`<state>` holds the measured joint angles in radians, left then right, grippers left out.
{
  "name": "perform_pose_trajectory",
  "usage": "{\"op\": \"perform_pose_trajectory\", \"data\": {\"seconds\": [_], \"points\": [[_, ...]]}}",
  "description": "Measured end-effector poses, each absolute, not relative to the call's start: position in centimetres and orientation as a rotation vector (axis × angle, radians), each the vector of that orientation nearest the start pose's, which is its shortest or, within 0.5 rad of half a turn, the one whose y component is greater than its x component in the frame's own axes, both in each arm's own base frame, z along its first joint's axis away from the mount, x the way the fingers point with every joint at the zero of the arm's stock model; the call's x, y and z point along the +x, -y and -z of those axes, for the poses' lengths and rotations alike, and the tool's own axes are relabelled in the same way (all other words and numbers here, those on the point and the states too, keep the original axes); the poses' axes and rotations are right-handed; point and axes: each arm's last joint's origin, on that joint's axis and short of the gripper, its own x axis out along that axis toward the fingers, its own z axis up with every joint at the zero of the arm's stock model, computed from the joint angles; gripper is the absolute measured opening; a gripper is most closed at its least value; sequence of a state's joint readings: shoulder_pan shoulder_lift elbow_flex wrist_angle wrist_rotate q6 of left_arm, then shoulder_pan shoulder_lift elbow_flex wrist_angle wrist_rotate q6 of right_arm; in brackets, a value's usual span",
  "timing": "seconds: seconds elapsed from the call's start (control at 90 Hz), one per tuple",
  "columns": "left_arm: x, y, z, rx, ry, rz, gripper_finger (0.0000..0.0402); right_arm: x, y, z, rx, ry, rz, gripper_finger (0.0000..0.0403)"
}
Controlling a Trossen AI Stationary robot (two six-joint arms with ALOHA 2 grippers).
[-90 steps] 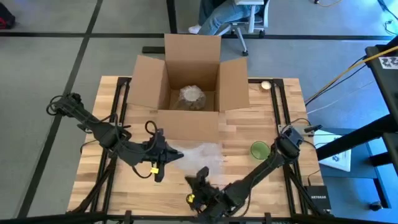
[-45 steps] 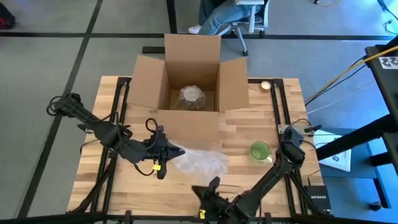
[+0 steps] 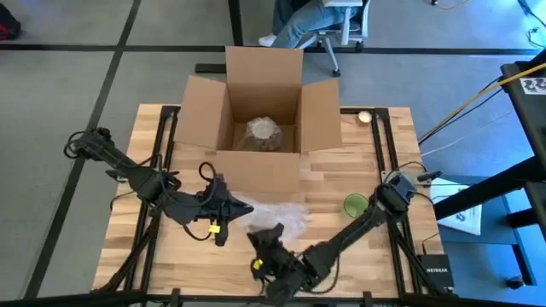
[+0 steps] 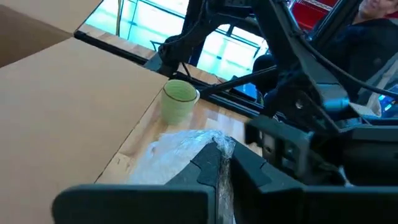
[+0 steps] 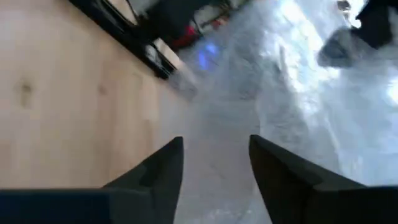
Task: Wrap mug
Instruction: Wrap the green mug with the transparent bubble wrap
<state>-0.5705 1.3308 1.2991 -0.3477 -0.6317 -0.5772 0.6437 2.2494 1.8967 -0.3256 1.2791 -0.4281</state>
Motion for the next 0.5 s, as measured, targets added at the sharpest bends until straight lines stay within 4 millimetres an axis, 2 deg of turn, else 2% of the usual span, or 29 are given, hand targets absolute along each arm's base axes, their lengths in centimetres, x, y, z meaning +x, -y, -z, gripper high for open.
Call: {"op": "perform_pose_trajectory", "data": {"seconds": [0.2,0.256,0.5], "points": [[25.2,14.2,-37.8,-0.348,-0.284,-0.146,0.0000,41.0,-27.1,-23.9,-1.186,-0.594,0.767,0.0188],[25.2,14.2,-37.8,-0.342,-0.284,-0.145,0.0000,41.0,-27.0,-23.9,-1.229,-0.616,0.782,0.0188],[25.2,14.2,-37.9,-0.343,-0.284,-0.145,0.0000,41.4,-26.4,-24.1,-1.158,-0.593,0.772,0.0188]]}}
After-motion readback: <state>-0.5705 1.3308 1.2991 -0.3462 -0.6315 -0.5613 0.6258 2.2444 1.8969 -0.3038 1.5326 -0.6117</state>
